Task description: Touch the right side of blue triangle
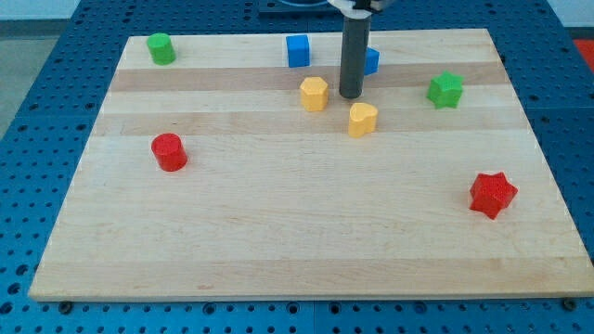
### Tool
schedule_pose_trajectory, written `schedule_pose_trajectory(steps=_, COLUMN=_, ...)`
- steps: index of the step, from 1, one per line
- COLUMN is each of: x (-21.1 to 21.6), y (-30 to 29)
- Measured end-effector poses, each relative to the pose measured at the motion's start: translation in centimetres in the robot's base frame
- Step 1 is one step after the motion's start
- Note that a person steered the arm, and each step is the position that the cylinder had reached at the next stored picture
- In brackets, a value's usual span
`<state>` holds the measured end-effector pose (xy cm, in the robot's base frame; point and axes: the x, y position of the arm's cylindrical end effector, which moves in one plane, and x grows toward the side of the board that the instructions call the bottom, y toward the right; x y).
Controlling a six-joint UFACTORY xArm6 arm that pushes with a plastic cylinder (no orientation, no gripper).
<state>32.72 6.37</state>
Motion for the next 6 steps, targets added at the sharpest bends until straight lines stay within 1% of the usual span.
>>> schedule_pose_trajectory(steps=1, x=-2.2, y=3.3)
schedule_pose_trajectory(steps=2, x=-4.4, y=5.4)
schedule_pose_trajectory(steps=4, x=-7.3, y=6.0)
schedule_pose_trajectory(steps=6, x=-8.0, y=6.0)
